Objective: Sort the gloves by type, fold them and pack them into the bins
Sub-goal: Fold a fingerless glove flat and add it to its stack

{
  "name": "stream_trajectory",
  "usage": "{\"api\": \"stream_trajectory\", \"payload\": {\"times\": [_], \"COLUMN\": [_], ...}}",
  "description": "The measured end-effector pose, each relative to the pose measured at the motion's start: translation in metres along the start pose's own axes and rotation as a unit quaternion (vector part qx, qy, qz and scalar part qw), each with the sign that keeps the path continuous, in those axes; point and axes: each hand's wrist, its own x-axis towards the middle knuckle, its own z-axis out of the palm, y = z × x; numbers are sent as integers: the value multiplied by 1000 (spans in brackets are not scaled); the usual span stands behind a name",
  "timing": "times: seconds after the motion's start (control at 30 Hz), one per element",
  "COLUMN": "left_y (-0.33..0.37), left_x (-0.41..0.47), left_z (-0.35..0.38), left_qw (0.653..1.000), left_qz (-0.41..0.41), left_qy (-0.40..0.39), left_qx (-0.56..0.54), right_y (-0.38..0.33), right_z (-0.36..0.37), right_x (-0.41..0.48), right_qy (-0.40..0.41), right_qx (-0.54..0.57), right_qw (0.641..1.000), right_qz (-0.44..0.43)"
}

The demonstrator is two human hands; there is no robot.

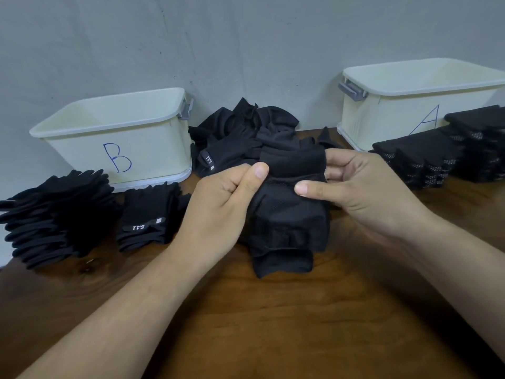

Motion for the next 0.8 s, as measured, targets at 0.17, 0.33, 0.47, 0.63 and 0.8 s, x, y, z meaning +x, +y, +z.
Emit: {"api": "stream_trajectory", "payload": {"times": [0.17,0.33,0.47,0.63,0.8], "left_y": [0,-20,-43,-40,-38], "left_x": [3,25,30,25,9], "left_z": [-1,-17,-17,-10,-6], "left_qw": [999,990,986,984,984], "left_qz": [21,44,10,-60,-104], "left_qy": [-17,65,56,41,-38], "left_qx": [-23,117,159,160,140], "right_y": [-3,3,20,33,37], "right_z": [0,1,-6,-6,-7], "right_x": [7,29,41,42,28], "right_qy": [17,72,85,79,44], "right_qx": [-51,-133,-208,-138,-167], "right_qw": [997,982,970,987,985], "right_qz": [-55,-110,-98,-19,1]}}
